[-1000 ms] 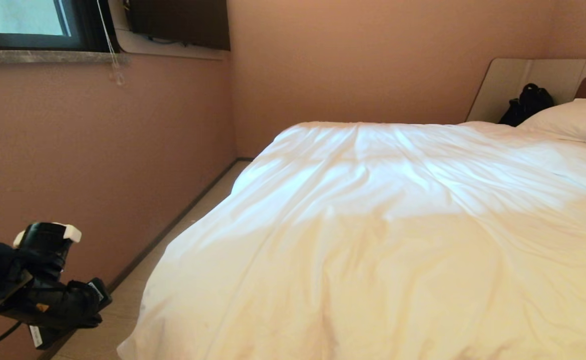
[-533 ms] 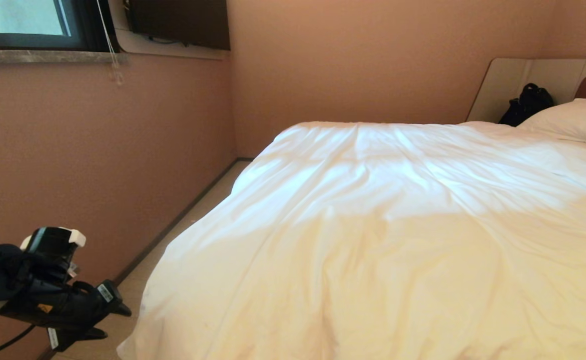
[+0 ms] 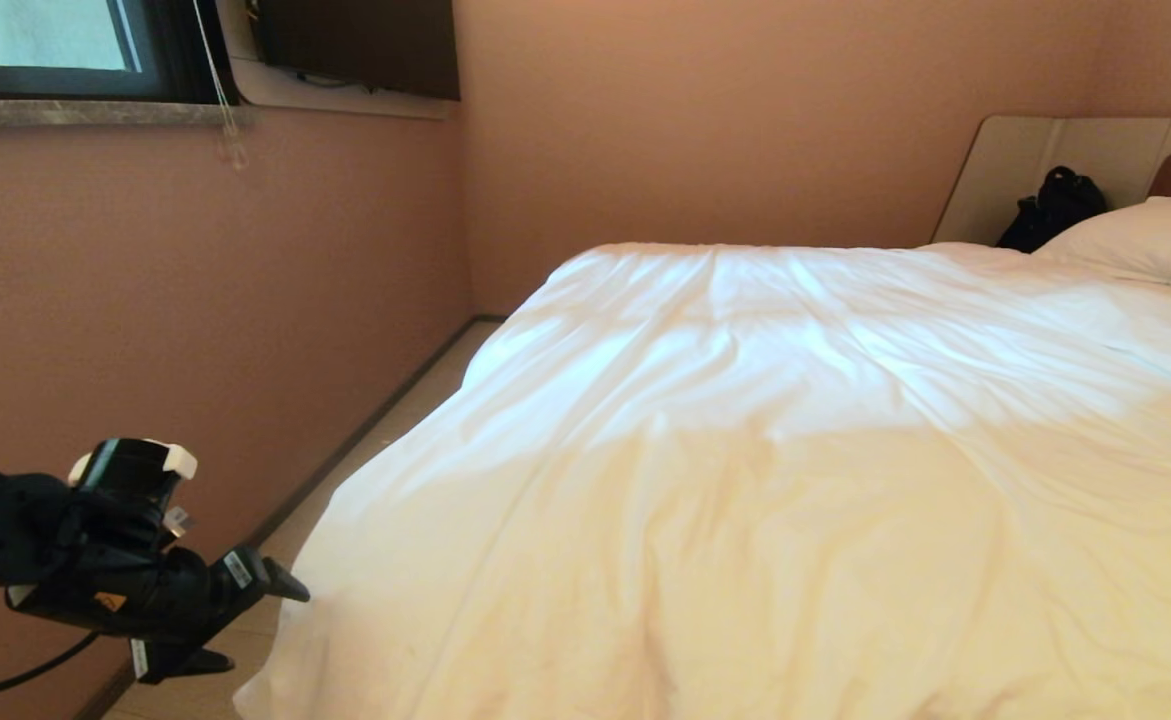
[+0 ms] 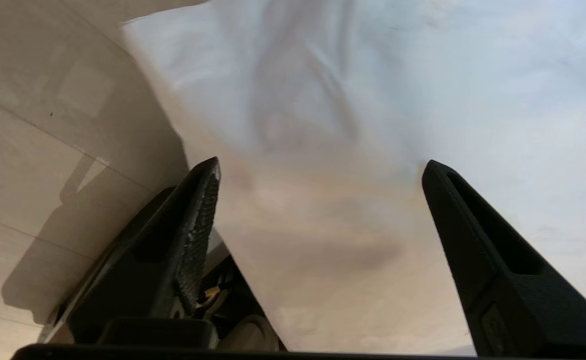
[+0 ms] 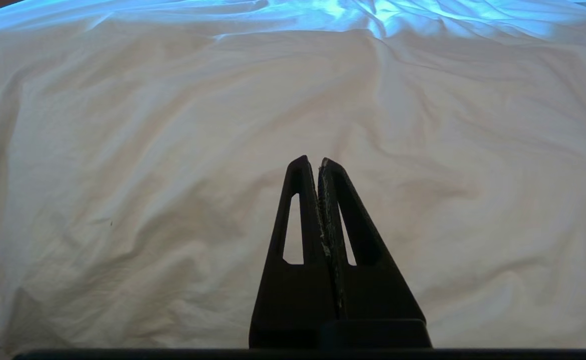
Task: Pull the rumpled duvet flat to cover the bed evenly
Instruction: Flatten the corners of the folded blanket
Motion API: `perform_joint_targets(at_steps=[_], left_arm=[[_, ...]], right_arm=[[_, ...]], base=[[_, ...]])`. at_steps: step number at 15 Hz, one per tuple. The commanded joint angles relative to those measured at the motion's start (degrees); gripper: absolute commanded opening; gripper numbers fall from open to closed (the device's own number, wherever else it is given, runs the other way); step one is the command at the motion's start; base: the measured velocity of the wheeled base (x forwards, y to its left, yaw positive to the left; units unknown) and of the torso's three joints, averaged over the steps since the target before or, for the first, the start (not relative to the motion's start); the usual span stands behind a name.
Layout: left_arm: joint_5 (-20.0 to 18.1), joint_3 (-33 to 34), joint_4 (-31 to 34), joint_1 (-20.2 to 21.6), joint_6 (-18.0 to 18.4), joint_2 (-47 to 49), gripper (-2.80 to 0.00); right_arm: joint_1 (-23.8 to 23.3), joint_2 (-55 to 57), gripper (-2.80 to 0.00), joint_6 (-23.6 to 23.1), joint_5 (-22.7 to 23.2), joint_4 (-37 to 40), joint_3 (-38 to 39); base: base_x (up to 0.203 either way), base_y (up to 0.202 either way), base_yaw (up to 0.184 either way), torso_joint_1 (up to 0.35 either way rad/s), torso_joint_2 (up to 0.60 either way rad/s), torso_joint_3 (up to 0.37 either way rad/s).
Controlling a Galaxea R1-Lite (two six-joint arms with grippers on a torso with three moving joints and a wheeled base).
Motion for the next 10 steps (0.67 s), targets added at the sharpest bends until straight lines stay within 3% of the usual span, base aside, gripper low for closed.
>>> perform_joint_targets(at_steps=[1, 8, 10], left_arm=[[-0.06, -1.00, 0.02, -1.59, -0.09, 0.21, 0.00], [0.15, -5.80, 0.44, -8.40, -0.47, 3.76, 0.00], [0.33, -9.24, 3.87, -9.06, -0.52, 5.78, 0.00]], right_arm=[[0.02, 0.06, -2.80, 0.00, 0.02, 0.02, 0.00], [0.02, 0.06, -2.80, 0.00, 0.02, 0.02, 0.00], [0.02, 0.06, -2.80, 0.00, 0.02, 0.02, 0.00]], base=[[0.000, 0.000, 0.000, 0.000, 0.00, 0.000], [0.000, 0.000, 0.000, 0.000, 0.00, 0.000], [0.000, 0.000, 0.000, 0.000, 0.00, 0.000]])
